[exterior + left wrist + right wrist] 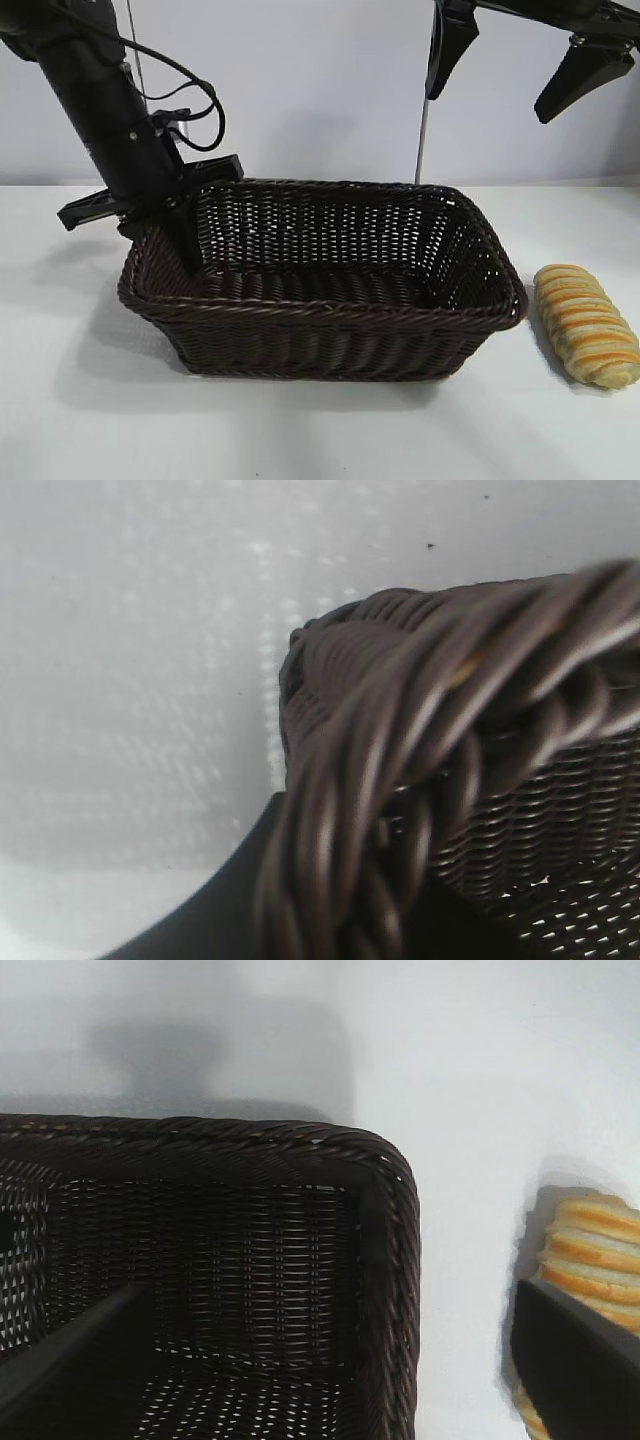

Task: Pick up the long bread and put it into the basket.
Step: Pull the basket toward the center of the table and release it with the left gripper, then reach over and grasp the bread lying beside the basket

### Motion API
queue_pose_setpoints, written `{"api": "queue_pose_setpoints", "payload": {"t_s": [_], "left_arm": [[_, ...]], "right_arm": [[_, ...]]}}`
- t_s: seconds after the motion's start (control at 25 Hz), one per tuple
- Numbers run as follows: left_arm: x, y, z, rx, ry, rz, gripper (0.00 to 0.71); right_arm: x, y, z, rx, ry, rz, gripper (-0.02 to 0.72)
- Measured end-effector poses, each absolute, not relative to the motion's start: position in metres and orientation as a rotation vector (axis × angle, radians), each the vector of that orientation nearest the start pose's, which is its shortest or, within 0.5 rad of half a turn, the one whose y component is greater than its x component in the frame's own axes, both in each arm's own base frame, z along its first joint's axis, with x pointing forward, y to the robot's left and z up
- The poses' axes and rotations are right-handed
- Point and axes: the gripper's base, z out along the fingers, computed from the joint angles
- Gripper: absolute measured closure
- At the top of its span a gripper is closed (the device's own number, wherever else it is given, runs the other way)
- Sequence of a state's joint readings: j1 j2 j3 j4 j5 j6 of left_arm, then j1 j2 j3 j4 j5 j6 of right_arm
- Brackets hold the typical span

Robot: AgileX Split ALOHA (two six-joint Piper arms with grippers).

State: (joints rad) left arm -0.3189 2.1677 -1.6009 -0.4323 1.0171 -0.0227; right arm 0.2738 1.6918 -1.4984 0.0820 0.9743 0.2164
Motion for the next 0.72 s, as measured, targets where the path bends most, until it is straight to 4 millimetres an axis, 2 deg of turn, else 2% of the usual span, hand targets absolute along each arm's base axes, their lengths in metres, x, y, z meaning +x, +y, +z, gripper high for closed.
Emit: {"api": "queue_pose_setpoints", "payload": {"t_s": [0.08, 0.2, 0.56, 0.72], "left_arm": [[0.401, -0.167, 0.155, 0.119, 3.073, -0.599, 0.084], [0.400, -0.165, 0.164, 0.128, 3.059, -0.577, 0.035], [0.386, -0.146, 0.233, 0.136, 2.970, -0.519, 0.016], [0.376, -0.139, 0.255, 0.152, 2.956, -0.456, 0.016]], "right_arm": [[0.352, 0.105, 0.314, -0.038, 2.673, 0.265, 0.008], [0.352, 0.105, 0.314, -0.038, 2.673, 0.265, 0.008], [0.352, 0.105, 0.314, -0.038, 2.673, 0.265, 0.008], [0.351, 0.105, 0.314, -0.038, 2.676, 0.264, 0.008]]}}
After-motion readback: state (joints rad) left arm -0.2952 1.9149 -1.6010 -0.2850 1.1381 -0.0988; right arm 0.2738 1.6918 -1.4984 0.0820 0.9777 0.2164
